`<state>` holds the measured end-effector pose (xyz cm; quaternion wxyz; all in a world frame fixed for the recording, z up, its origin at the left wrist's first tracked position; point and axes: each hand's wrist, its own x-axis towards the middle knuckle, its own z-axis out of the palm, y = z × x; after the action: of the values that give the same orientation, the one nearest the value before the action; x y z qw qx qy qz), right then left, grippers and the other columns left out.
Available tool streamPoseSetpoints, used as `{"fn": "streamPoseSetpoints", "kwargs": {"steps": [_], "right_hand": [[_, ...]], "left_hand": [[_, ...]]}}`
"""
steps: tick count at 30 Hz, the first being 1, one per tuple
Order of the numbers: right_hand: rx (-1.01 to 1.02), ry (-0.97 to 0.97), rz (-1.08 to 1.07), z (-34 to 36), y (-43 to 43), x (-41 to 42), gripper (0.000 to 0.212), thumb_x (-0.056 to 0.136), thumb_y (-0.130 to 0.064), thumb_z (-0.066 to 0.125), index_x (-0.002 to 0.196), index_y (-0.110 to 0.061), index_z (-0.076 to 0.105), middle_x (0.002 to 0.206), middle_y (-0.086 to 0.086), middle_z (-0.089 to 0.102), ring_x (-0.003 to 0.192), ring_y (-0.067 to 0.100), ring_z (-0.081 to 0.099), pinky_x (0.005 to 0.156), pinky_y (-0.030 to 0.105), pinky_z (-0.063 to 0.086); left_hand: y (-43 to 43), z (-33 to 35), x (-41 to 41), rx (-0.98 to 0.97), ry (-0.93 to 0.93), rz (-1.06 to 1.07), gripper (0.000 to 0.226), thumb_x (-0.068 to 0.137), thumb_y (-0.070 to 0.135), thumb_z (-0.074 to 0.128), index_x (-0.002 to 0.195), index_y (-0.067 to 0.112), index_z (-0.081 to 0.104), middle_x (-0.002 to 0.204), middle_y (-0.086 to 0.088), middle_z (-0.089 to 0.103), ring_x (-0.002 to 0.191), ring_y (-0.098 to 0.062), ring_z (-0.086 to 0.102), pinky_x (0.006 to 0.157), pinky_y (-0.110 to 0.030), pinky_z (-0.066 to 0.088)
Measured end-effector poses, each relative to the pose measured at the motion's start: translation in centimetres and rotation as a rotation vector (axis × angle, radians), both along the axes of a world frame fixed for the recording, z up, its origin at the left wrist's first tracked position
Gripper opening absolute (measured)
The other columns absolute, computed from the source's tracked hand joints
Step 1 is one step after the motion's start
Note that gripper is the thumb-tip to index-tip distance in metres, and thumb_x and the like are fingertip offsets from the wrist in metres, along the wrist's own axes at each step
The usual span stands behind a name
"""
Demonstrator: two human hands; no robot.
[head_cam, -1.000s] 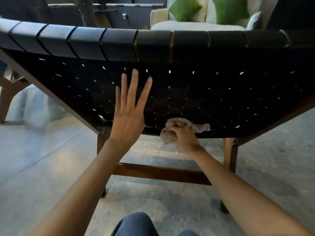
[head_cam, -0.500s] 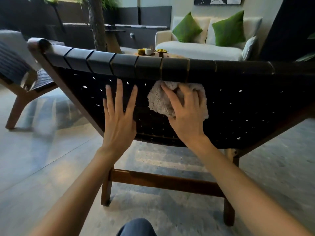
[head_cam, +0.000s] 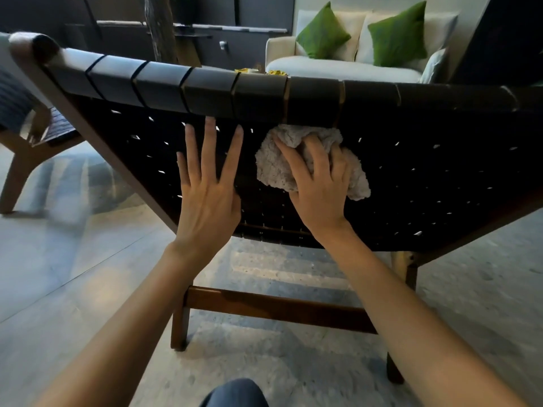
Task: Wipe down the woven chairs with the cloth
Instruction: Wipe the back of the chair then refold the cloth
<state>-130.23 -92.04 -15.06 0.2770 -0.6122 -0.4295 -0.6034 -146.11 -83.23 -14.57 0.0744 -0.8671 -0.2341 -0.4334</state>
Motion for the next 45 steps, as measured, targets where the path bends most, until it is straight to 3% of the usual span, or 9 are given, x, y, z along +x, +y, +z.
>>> {"fn": "streamPoseSetpoints", "kwargs": {"steps": [4, 8, 17, 22, 25, 29, 36, 41, 45], "right_hand": [[-0.128, -0.047, 0.011, -3.9, 1.4, 1.5, 0.036, 0.096, -0.010, 0.043, 0.112, -0.027, 0.071, 0.124, -0.001, 0.040, 0.103, 0.024, 0.042, 0.083, 0.034, 0.044], [-0.507, -0.183, -0.094, -10.6, 1.8, 3.1, 0.038, 0.082, -0.022, 0.055, 0.119, -0.026, 0.065, 0.127, -0.003, 0.042, 0.106, 0.021, 0.041, 0.088, 0.033, 0.037], [-0.966, 0.133, -0.059, -12.8, 1.4, 1.1, 0.059, 0.072, -0.017, 0.078, 0.127, -0.024, 0.059, 0.130, -0.005, 0.056, 0.112, 0.020, 0.053, 0.093, 0.032, 0.047], [-0.674, -0.180, 0.193, -7.9, -1.5, -0.6, 0.061, 0.075, -0.007, 0.070, 0.133, -0.019, 0.055, 0.132, 0.000, 0.058, 0.112, 0.026, 0.043, 0.096, 0.038, 0.046], [-0.440, -0.240, 0.267, -2.8, -1.5, -1.6, 0.048, 0.093, -0.002, 0.053, 0.138, -0.016, 0.047, 0.139, 0.002, 0.050, 0.114, 0.028, 0.042, 0.100, 0.039, 0.039], [-0.328, -0.264, 0.165, 2.6, -0.2, -2.7, 0.043, 0.099, -0.002, 0.044, 0.139, -0.017, 0.049, 0.140, 0.005, 0.053, 0.119, 0.030, 0.042, 0.105, 0.041, 0.034], [-0.357, -0.328, -0.082, 2.0, 2.0, -2.4, 0.059, 0.097, -0.008, 0.048, 0.151, -0.019, 0.027, 0.156, 0.002, 0.027, 0.124, 0.032, 0.035, 0.113, 0.045, 0.027], [-0.377, -0.356, -0.068, 0.3, 3.5, -1.2, 0.058, 0.098, -0.005, 0.044, 0.152, -0.015, 0.024, 0.156, -0.001, 0.024, 0.117, 0.028, 0.039, 0.114, 0.043, 0.021], [-0.467, -0.336, -0.083, -3.2, 5.0, -1.1, 0.054, 0.100, -0.001, 0.030, 0.152, -0.014, 0.024, 0.156, -0.003, 0.028, 0.113, 0.024, 0.042, 0.114, 0.040, 0.025]], "left_hand": [[0.3, -0.2, 0.3, -0.017, 0.034, 0.001, 0.091, 0.080, -0.003, 0.053, 0.151, 0.020, 0.003, 0.157, -0.019, -0.002, 0.143, -0.041, -0.007, 0.115, -0.056, 0.005], [0.5, -0.5, 0.3, -0.045, 0.062, -0.016, 0.088, 0.082, -0.004, 0.049, 0.151, 0.021, -0.001, 0.157, -0.016, -0.007, 0.144, -0.037, -0.008, 0.116, -0.056, 0.006], [0.5, -1.0, -0.6, -0.091, 0.105, -0.027, 0.091, 0.083, -0.003, 0.053, 0.151, 0.023, -0.002, 0.157, -0.003, -0.014, 0.146, -0.030, -0.008, 0.116, -0.053, 0.007], [0.8, -2.3, -4.1, -0.210, 0.090, 0.016, 0.079, 0.088, 0.004, 0.054, 0.151, 0.021, 0.009, 0.157, -0.001, 0.015, 0.144, -0.026, 0.017, 0.116, -0.050, 0.018], [1.6, -3.0, -6.5, -0.239, -0.070, 0.140, 0.054, 0.092, 0.012, 0.057, 0.142, 0.007, 0.037, 0.119, -0.015, 0.058, 0.107, -0.032, 0.056, 0.094, -0.044, 0.042], [3.2, -2.4, -8.2, -0.364, -0.261, 0.279, 0.049, 0.092, 0.027, 0.059, 0.131, 0.001, 0.044, 0.113, -0.020, 0.052, 0.093, -0.034, 0.056, 0.076, -0.042, 0.046], [6.9, -1.4, -7.6, -0.650, -0.428, 0.214, 0.094, 0.091, 0.033, 0.060, 0.149, 0.026, -0.013, 0.140, -0.020, 0.039, 0.116, -0.036, 0.053, 0.090, -0.051, 0.046], [9.3, -1.7, -6.4, -0.693, -0.405, 0.094, 0.077, 0.095, 0.026, 0.054, 0.151, 0.019, 0.002, 0.147, -0.009, 0.034, 0.125, -0.028, 0.046, 0.096, -0.040, 0.041], [10.3, -2.7, -5.9, -0.751, -0.519, 0.091, 0.044, 0.098, 0.021, 0.046, 0.141, 0.019, 0.033, 0.117, 0.003, 0.052, 0.097, -0.010, 0.053, 0.079, -0.014, 0.041]]}}
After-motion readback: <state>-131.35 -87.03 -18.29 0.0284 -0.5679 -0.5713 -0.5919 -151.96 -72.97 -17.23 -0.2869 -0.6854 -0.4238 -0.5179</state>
